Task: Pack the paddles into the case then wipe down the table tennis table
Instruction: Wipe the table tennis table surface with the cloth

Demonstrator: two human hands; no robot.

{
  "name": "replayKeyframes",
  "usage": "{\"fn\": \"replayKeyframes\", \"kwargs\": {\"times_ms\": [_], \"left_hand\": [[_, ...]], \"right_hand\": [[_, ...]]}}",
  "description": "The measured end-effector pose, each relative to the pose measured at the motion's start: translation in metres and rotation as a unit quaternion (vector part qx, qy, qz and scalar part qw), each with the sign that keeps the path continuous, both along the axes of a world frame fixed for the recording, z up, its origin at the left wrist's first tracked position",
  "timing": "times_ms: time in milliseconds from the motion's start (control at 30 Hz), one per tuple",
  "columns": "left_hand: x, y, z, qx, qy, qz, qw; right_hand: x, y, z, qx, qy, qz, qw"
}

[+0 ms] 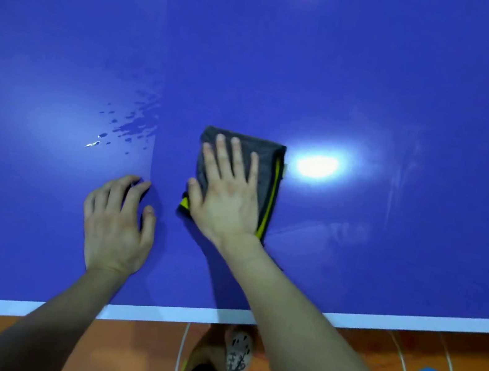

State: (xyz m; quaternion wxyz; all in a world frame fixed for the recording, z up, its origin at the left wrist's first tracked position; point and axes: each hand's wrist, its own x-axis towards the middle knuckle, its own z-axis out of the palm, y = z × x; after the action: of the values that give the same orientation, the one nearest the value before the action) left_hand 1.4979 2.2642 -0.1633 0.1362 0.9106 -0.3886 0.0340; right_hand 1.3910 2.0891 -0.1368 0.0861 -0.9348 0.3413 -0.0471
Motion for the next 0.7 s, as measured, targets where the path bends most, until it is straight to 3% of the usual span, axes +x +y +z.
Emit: {"fn": "replayKeyframes", "kwargs": {"times_ms": [167,367,500,700], "left_hand": [[-0.001,-0.001,0.002,-0.005,-0.001,-0.009,1.000],[0.000,-0.001,-0.003,-0.015,0.005,-0.010,1.000],[0.001,-0.001,-0.005,-0.019,0.001,-0.007,1.000],[-0.001,-0.001,-0.002,-0.022,-0.005,-0.014,1.000]], "right_hand": [[-0.045,-0.024,-0.008,0.014,-0.057,0.053,0.997],[-0.233,-0.109,-0.001,-0.006,-0.004,-0.202,0.979],[-0.203,-0.073,0.004,0.001,0.013,-0.301,0.953],[-0.075,0.086,0.002,0.039,0.004,-0.020,0.999]]}}
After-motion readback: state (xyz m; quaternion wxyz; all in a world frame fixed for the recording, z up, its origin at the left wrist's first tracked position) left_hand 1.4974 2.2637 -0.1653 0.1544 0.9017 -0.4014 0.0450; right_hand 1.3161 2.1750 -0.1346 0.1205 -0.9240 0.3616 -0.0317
